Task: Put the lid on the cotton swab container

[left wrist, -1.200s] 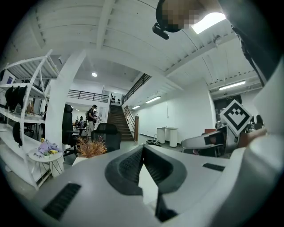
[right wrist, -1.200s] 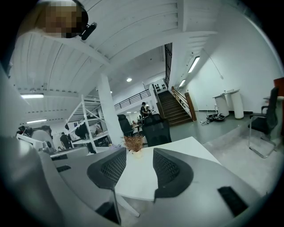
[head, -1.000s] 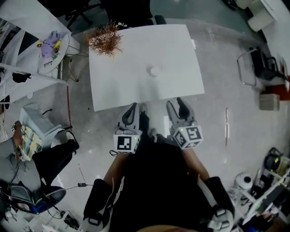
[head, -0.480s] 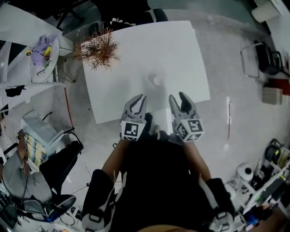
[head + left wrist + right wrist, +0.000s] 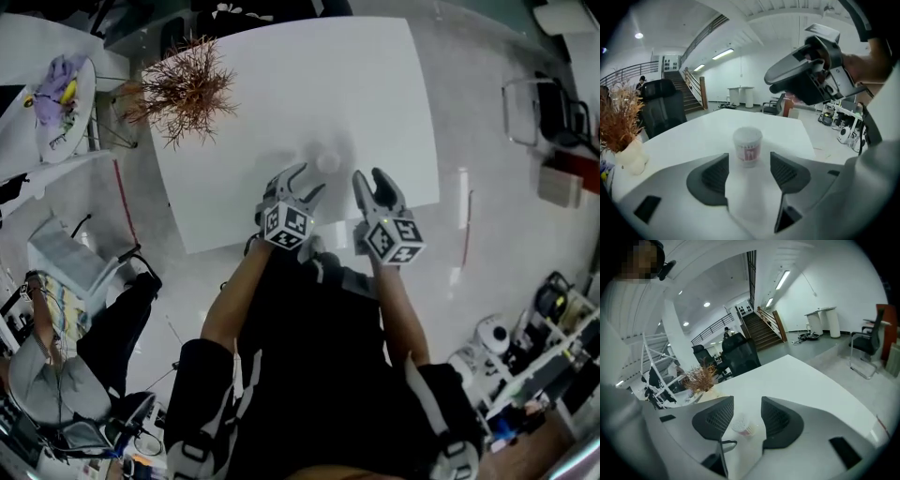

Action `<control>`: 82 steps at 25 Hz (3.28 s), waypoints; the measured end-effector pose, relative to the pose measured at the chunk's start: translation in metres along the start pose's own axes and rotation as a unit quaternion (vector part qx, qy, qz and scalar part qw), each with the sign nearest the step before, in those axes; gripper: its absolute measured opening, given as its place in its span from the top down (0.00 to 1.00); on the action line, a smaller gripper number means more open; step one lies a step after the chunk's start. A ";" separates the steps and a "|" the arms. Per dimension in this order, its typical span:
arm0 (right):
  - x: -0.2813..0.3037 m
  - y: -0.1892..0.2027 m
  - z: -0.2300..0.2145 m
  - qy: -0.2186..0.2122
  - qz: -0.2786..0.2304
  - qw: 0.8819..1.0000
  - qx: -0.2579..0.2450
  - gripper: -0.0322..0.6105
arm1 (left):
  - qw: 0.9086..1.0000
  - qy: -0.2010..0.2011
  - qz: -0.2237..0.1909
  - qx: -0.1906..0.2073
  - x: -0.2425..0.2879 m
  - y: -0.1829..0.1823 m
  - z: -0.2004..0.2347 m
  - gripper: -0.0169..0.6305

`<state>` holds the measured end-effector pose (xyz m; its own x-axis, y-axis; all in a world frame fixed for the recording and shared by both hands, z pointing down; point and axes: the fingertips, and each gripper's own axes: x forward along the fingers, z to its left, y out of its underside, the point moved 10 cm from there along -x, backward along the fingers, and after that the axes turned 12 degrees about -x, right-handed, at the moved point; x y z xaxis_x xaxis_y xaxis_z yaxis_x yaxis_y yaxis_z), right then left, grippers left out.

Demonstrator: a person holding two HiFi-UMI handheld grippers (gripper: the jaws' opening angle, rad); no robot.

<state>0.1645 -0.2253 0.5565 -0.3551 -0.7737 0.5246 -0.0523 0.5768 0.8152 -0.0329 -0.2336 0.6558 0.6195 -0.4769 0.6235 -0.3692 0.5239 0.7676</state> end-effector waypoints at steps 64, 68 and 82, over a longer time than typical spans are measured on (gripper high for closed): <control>0.053 0.045 0.007 -0.191 0.076 0.979 -0.006 0.84 | 0.994 0.054 0.018 0.091 0.056 -0.002 0.012 0.62; 0.061 0.043 0.013 -0.192 0.085 0.978 -0.013 0.84 | 0.994 0.055 0.018 0.092 0.056 -0.002 0.012 0.62; 0.071 0.037 0.027 -0.128 0.128 0.976 -0.119 0.92 | 0.994 0.058 0.021 0.092 0.057 -0.003 0.013 0.62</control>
<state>0.1123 -0.2522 0.6174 -0.5506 -0.5043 0.6652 0.2767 0.6416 0.7154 -0.0053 -0.2710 0.6912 0.6735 -0.3667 0.6418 -0.5103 0.3975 0.7626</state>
